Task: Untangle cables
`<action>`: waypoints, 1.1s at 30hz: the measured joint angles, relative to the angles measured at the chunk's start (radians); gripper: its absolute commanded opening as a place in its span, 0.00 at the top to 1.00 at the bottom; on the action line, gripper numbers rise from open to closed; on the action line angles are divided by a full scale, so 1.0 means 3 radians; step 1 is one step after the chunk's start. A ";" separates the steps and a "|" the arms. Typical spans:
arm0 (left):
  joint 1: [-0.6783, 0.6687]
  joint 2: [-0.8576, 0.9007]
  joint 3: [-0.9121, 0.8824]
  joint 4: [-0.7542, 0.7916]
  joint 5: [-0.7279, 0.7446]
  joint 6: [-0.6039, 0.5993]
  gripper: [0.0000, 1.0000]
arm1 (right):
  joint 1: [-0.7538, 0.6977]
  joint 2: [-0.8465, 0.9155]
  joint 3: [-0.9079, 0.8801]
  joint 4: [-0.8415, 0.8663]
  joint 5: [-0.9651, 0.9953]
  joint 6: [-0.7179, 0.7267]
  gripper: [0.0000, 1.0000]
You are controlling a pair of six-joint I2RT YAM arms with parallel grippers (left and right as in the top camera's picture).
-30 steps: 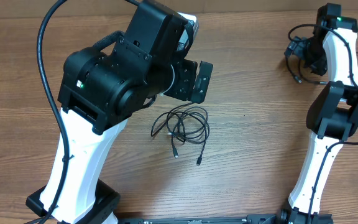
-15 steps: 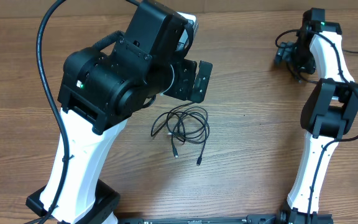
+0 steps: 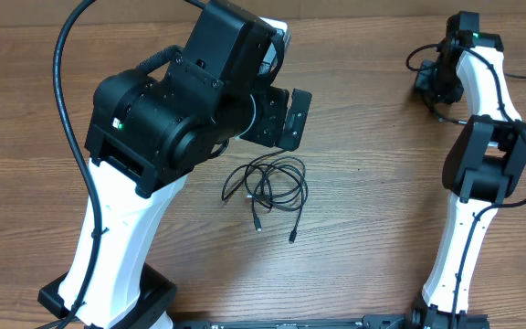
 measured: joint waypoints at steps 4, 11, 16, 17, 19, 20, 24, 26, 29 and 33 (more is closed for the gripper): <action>0.0000 0.0000 0.0000 0.0001 -0.0001 0.0000 0.01 | 0.0000 0.0006 0.0281 -0.0062 -0.0253 0.0050 0.50; 0.0000 0.0000 0.0000 0.0000 -0.0001 0.0000 0.01 | 0.0000 0.0003 0.0748 -0.0203 -0.0570 0.0144 0.18; 0.0000 0.0000 0.0000 0.0001 -0.0001 0.0000 0.01 | -0.0075 -0.0003 0.0782 -0.0364 -0.0315 0.0483 0.16; 0.0000 0.0000 0.0000 0.0001 -0.0001 -0.0001 0.00 | -0.0116 -0.0003 0.0782 -0.0431 -0.0239 0.0591 0.13; 0.0000 0.0000 0.0000 0.0001 0.0000 -0.0001 0.01 | -0.0253 -0.0003 0.0782 -0.0554 -0.0100 0.0835 0.04; 0.0000 0.0000 0.0000 0.0001 -0.0001 0.0000 0.00 | -0.0342 -0.0003 0.0782 -0.0604 -0.0051 0.0942 0.00; 0.0000 0.0000 0.0000 0.0001 -0.0001 0.0000 0.00 | -0.0806 -0.0003 0.0782 -0.0734 0.0085 0.1242 0.00; 0.0000 0.0000 0.0000 0.0001 -0.0001 0.0000 0.01 | -0.1058 -0.0003 0.0782 -0.0762 0.0135 0.1335 0.00; 0.0000 0.0000 0.0000 0.0001 -0.0001 0.0000 0.00 | -0.1389 -0.0003 0.0782 -0.0765 0.0186 0.1404 0.00; 0.0000 0.0000 0.0000 0.0001 -0.0001 0.0000 0.00 | -0.1620 -0.0003 0.0782 -0.0694 0.0219 0.1439 0.00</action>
